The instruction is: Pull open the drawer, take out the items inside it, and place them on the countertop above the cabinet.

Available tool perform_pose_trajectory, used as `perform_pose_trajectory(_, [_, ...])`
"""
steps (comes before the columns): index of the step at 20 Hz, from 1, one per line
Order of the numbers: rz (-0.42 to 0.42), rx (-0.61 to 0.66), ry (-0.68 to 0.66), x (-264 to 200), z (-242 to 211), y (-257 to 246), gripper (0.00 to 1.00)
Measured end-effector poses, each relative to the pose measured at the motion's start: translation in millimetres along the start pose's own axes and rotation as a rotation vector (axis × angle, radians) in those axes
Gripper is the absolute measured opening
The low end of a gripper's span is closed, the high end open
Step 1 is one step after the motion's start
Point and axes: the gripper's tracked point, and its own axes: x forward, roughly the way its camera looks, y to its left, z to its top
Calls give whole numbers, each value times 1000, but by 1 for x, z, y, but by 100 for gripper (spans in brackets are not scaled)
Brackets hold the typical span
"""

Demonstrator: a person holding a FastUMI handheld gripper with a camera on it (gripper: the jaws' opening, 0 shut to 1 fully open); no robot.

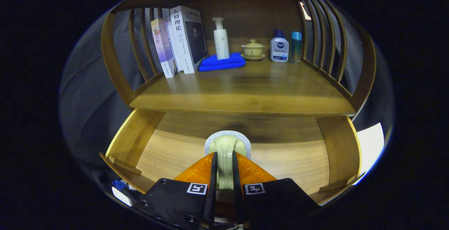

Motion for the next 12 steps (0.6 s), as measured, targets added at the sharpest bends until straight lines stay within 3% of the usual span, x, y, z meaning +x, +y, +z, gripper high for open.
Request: perform_pose_trajectory(12, [27,36,-196,-43,94,4,25])
